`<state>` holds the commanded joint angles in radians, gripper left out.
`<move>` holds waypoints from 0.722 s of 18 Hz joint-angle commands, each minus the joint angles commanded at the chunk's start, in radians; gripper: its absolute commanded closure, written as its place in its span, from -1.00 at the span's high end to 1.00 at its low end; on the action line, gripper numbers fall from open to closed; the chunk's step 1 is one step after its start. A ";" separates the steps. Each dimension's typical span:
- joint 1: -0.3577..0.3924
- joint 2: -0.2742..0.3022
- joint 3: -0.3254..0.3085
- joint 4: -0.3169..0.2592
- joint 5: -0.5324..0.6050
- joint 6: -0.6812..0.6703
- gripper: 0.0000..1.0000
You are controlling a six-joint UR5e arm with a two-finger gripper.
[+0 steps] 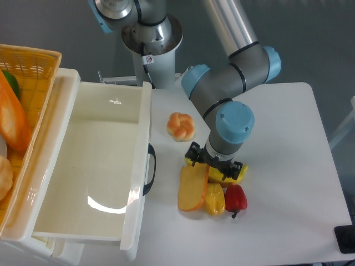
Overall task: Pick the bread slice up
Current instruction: 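Lower the gripper onto the edge of the bread slice, then close the gripper on the bread slice edge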
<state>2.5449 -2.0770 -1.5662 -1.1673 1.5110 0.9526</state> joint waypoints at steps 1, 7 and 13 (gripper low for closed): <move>-0.002 -0.002 -0.003 0.000 0.000 0.003 0.99; -0.008 0.000 -0.011 -0.003 0.000 0.005 0.51; -0.023 0.008 -0.017 -0.011 0.006 0.005 -0.72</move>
<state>2.5219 -2.0694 -1.5831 -1.1781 1.5171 0.9572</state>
